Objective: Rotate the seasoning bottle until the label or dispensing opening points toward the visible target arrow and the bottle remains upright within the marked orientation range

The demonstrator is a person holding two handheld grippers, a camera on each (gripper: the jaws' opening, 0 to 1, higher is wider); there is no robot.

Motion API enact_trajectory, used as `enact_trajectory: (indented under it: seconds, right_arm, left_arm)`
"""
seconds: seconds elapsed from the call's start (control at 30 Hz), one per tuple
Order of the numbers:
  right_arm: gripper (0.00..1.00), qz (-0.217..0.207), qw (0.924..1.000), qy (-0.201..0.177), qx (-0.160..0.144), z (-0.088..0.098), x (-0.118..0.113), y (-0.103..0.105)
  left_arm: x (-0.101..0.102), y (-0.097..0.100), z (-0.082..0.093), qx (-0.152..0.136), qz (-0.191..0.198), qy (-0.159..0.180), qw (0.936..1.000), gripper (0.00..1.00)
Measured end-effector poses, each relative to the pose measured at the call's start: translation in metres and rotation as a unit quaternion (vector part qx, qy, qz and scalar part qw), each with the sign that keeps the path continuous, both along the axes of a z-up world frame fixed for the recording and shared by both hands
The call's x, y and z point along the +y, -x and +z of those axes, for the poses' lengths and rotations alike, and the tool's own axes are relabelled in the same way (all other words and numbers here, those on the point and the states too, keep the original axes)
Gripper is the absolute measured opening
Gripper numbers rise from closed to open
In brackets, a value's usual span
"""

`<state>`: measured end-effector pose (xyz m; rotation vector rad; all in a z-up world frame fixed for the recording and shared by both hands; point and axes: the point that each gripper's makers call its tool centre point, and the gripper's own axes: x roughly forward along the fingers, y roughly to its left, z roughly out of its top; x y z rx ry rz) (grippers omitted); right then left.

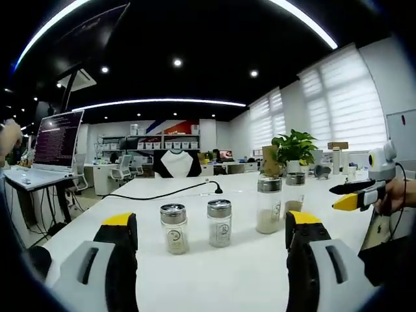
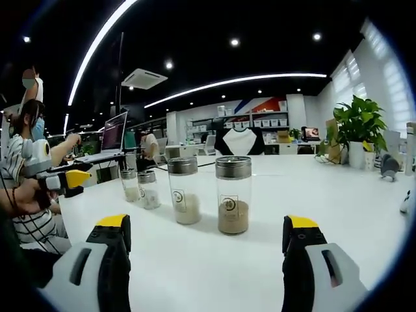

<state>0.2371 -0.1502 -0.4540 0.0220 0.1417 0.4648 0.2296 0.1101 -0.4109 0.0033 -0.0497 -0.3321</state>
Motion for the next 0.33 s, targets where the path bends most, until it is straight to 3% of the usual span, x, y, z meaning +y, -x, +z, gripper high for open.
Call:
enact_trajectory:
  seconds: [0.33]
  right_arm:
    - [0.99,-0.004,1.0,0.003,0.0,-0.0009,-0.0019,0.0009]
  left_arm:
    - [0.0052,-0.0019,0.0026,0.003,0.005,0.019,0.9998,1.0]
